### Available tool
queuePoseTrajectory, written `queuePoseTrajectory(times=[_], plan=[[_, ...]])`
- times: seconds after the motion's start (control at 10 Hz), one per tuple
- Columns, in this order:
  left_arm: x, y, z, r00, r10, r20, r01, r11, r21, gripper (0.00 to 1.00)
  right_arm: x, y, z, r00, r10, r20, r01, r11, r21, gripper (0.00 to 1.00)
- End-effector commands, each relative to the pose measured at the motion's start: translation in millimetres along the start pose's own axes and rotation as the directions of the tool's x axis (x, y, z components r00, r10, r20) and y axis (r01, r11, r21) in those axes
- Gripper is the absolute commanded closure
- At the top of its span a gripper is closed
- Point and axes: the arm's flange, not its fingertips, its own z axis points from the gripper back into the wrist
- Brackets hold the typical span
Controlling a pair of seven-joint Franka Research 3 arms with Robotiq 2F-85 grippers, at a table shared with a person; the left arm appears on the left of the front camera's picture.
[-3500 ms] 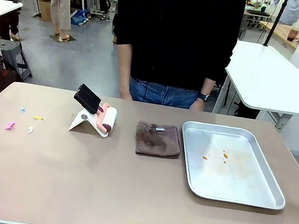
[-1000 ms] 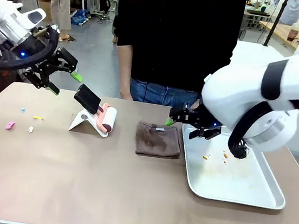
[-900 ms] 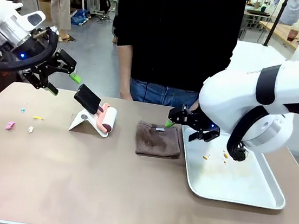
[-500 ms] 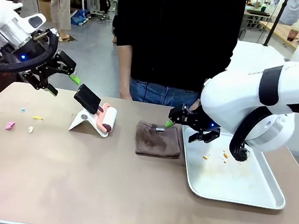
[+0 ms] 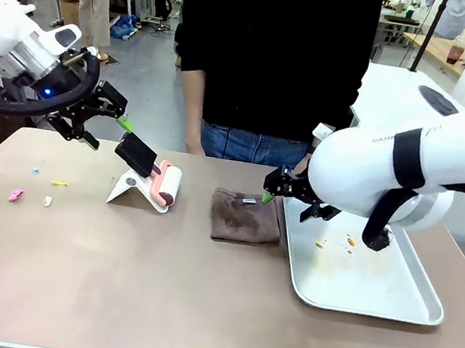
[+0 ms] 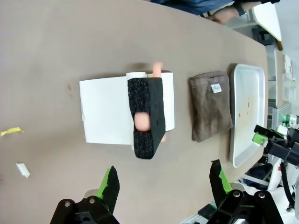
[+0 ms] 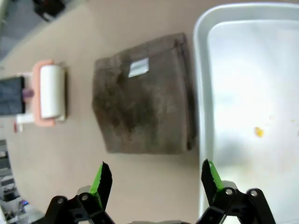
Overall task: Clean the surface of the table.
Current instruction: Hold the Lint Roller with your left hand and the towel with your right hand.
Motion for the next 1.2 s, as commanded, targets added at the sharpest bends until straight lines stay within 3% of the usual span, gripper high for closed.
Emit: queuePoseTrajectory(times=[0.0, 0.4, 0.7, 1.1], plan=[[10.9, 3.7, -6.1, 0.999, 0.003, 0.033, -0.002, 0.999, -0.032, 0.00, 33.7, 38.9, -1.7, 1.000, 0.016, -0.007, -0.017, 0.991, -0.131, 0.00], [20.3, 6.1, -22.7, 0.999, -0.035, 0.028, 0.035, 0.999, -0.010, 0.00, 69.7, 81.0, -39.6, 0.976, 0.163, -0.141, -0.195, 0.947, -0.254, 0.00], [25.1, 14.3, -26.1, 0.997, -0.069, 0.027, 0.069, 0.998, -0.012, 0.00, 68.1, 92.0, -80.8, 0.967, 0.159, -0.201, -0.219, 0.919, -0.327, 0.00], [25.4, 18.4, -34.2, 0.998, -0.069, -0.008, 0.069, 0.996, -0.059, 0.00, 64.1, 84.9, -99.5, 0.972, 0.101, -0.211, -0.176, 0.912, -0.370, 0.00]])
